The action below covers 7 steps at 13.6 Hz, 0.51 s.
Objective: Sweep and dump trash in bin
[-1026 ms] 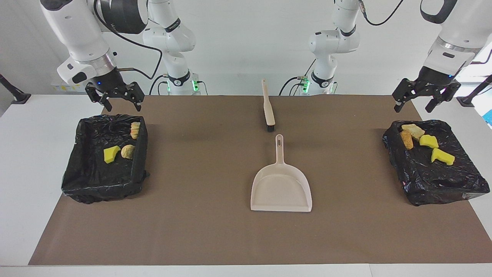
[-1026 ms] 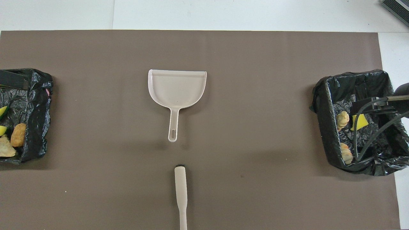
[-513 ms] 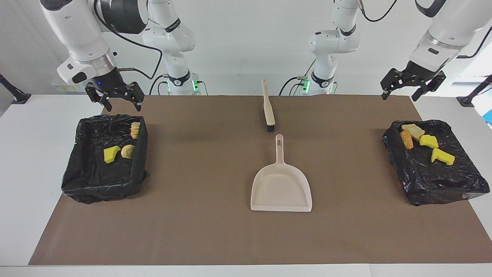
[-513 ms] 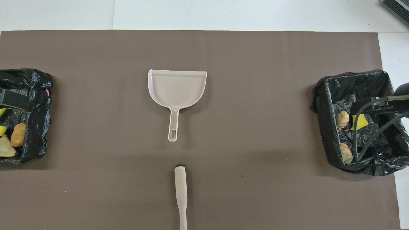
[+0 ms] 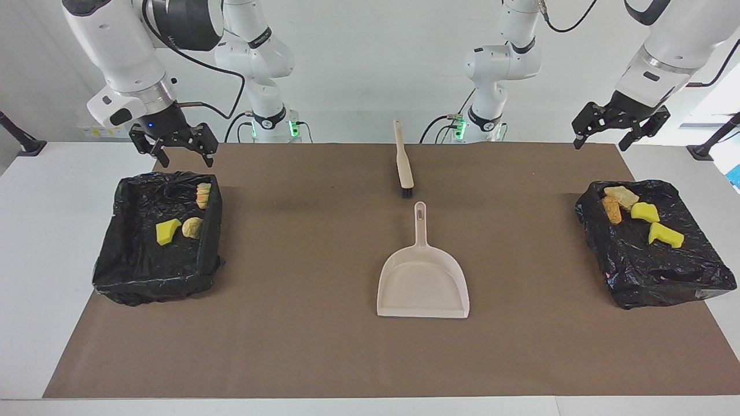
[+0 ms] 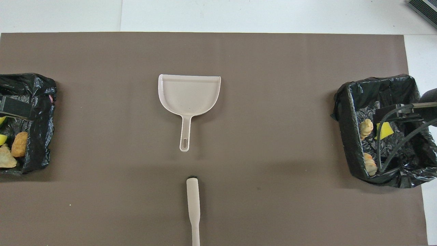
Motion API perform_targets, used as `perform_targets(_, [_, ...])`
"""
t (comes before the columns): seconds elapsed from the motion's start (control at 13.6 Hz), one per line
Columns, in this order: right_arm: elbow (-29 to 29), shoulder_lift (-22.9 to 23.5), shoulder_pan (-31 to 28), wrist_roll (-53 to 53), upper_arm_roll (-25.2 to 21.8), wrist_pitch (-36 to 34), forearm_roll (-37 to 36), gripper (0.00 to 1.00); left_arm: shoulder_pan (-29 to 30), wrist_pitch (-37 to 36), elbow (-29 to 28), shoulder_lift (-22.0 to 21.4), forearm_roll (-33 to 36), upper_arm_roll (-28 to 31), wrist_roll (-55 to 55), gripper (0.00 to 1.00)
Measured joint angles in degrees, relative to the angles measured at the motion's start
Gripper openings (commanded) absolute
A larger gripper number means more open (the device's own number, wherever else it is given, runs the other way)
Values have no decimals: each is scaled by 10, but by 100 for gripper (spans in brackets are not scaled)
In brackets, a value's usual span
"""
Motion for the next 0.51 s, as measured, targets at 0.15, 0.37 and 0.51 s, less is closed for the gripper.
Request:
perform_targets(0.15, [0,0,0,0,0,0,0,100,0,0,-11,-5,0,0,0,100])
perform_targets(0.37, [0,0,0,0,0,0,0,100,0,3,-43,-24,0,0,0,100])
perform_targets(0.51, [-1,0,0,0,0,0,0,100,-4,10,-64,-38,0,-1,0,100])
